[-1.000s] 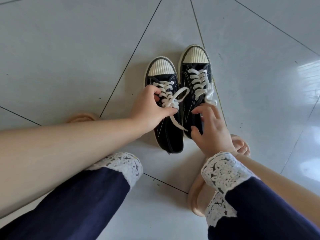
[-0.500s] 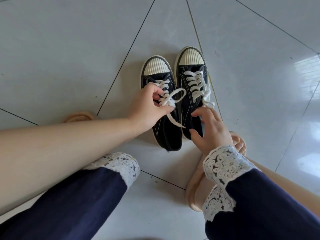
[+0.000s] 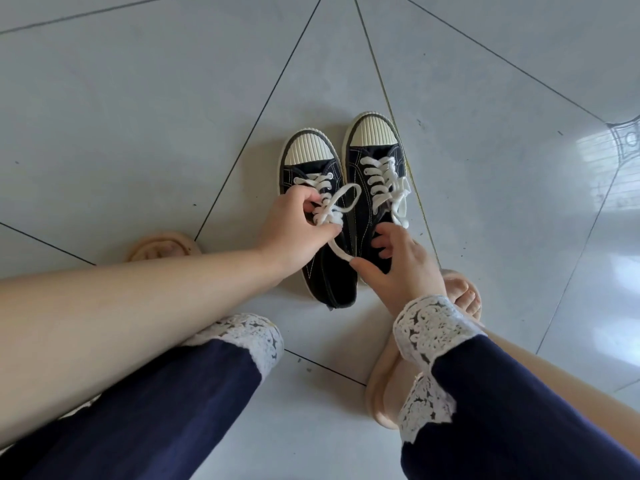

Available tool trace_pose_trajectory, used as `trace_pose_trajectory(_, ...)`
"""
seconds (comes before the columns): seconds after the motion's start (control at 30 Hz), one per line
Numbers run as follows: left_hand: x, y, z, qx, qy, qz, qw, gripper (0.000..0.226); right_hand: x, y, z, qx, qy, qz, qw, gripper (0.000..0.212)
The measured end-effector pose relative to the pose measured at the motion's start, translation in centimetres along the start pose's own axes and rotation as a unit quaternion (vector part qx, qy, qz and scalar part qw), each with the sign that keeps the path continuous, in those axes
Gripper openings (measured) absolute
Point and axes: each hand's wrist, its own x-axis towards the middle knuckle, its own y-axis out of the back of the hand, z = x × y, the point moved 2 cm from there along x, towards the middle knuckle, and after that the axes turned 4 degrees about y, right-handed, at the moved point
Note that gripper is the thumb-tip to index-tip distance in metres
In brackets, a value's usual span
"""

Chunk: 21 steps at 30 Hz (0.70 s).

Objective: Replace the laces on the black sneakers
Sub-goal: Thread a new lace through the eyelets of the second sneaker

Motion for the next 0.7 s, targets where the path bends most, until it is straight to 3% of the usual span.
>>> trace_pose_trajectory(0.1,0.0,-0.4,0.2,-0.023,0.020,0.001,1.000,0.043,0.4,-0.7,-1.2,-0.019,-0.005,0.001,1.000,0.063)
trace_pose_trajectory(0.27,0.1,-0.5,0.1,-0.053,0.043,-0.007,0.998,0.045,1.0,-1.3,-1.4,-0.048,0.008,-0.006,0.999,0.049)
trace_pose_trajectory(0.7,-0.3,-0.5,0.7,-0.097,0.039,-0.064,0.992,0.040,1.4,-0.5,0.4,0.007,0.001,0.112,0.994,0.022)
